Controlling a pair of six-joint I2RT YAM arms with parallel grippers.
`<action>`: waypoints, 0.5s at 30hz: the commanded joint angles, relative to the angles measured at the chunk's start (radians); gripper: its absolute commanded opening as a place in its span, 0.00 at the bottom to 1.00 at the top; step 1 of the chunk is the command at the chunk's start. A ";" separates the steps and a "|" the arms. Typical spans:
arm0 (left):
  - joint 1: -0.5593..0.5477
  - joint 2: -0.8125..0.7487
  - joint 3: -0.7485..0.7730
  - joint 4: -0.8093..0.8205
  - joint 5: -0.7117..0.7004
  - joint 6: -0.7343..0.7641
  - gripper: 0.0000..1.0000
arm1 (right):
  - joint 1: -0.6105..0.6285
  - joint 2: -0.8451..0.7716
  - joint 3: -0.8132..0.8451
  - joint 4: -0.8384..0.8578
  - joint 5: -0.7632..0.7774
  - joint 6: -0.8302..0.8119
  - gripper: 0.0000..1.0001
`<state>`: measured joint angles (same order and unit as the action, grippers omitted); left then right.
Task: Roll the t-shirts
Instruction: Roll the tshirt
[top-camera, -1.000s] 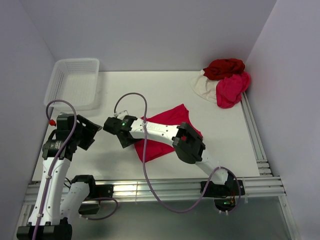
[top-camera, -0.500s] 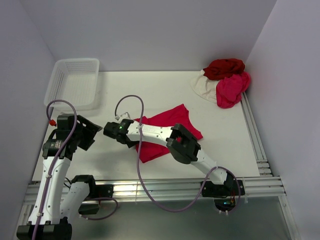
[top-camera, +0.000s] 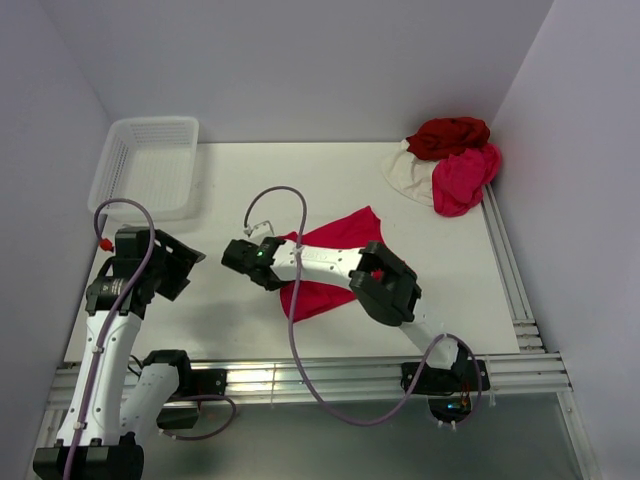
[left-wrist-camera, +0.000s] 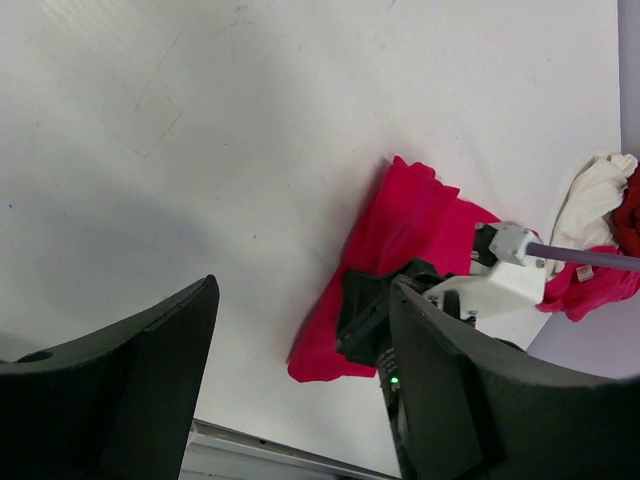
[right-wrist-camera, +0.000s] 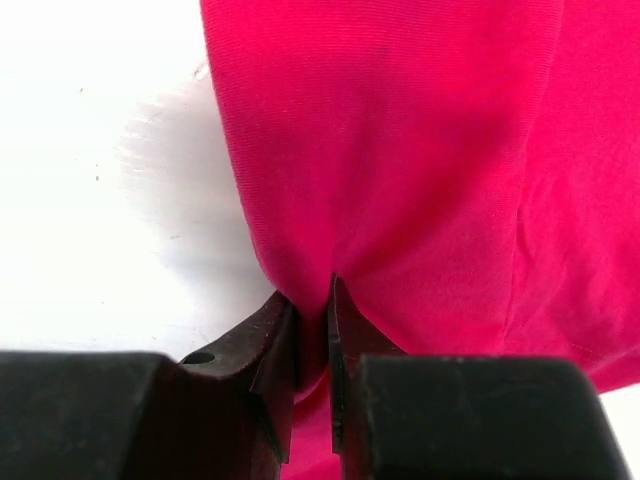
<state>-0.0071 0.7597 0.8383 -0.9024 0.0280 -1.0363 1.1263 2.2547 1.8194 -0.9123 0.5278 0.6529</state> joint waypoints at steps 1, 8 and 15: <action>0.006 0.007 0.019 0.036 -0.004 0.018 0.75 | -0.042 -0.147 -0.064 0.128 -0.058 -0.015 0.01; 0.006 0.023 -0.027 0.072 0.041 0.025 0.75 | -0.172 -0.372 -0.369 0.438 -0.406 0.005 0.01; 0.006 0.033 -0.065 0.109 0.079 0.042 0.75 | -0.315 -0.468 -0.561 0.667 -0.777 0.030 0.01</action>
<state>-0.0071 0.7845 0.7822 -0.8425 0.0685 -1.0286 0.8539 1.8343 1.3090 -0.4168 -0.0120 0.6559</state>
